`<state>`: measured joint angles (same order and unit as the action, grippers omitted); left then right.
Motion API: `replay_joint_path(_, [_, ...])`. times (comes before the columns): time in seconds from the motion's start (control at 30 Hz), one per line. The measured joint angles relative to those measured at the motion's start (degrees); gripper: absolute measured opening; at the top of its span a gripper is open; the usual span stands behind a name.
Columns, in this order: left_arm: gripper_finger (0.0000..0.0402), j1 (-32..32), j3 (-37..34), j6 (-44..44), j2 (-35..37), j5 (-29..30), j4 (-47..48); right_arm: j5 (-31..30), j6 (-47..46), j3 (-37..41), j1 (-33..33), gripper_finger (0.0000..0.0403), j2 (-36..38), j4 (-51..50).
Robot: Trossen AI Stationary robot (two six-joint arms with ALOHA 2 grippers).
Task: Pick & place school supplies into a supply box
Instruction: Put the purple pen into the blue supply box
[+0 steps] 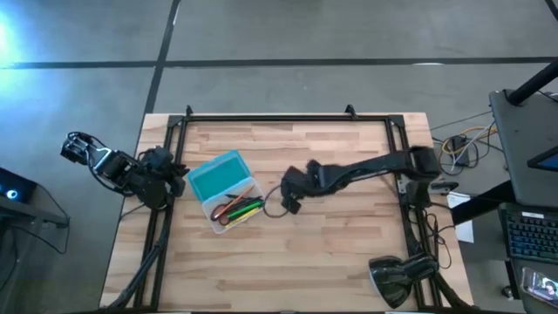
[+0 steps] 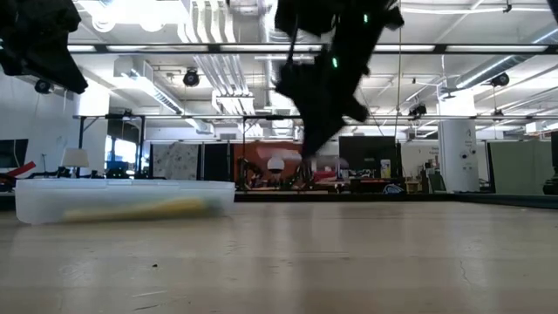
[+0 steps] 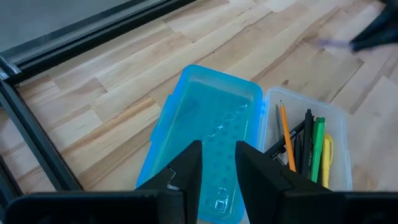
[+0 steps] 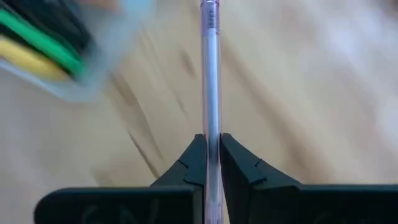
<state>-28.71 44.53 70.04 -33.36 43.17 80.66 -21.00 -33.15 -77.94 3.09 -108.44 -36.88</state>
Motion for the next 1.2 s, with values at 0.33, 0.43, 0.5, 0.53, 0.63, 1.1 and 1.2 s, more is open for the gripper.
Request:
replay_joint_path(0.33, [0.0080, 0.01, 0.00, -0.70, 0.00, 0.30, -0.12, 10.09, 23.42, -9.38, -3.12, 0.0008, -3.27, 15.84])
replay_joint_path(0.43, [0.0080, 0.00, 0.00, -0.57, 0.01, 0.27, -0.26, 13.38, 29.97, -17.54, -3.02, 0.0006, -9.63, 14.55])
replay_joint_path(0.5, [0.0080, 0.00, 0.00, -0.09, 0.00, -0.05, -0.26, 13.72, 31.69, -24.09, -2.86, 0.0006, -13.47, 11.60])
replay_joint_path(0.53, [0.0080, 0.01, 0.00, 0.26, 0.00, -0.53, -0.26, 13.77, 31.86, -27.24, -2.88, 0.0006, -15.02, 9.25])
replay_joint_path(0.63, [0.0080, 0.01, 0.00, 0.82, 0.00, -2.58, -0.25, 13.41, 32.96, -34.59, -3.55, 0.0007, -19.43, 2.84])
replay_joint_path(1.1, [0.0080, 0.00, -0.80, 1.78, -0.09, -2.04, -0.24, 10.84, 27.26, -42.61, -8.61, 0.0032, -21.66, -2.28])
replay_joint_path(1.2, [0.0080, 0.00, -1.29, 2.31, -0.09, -2.02, -0.34, 17.80, 22.87, -42.58, -9.50, 0.0056, -21.95, -2.29])
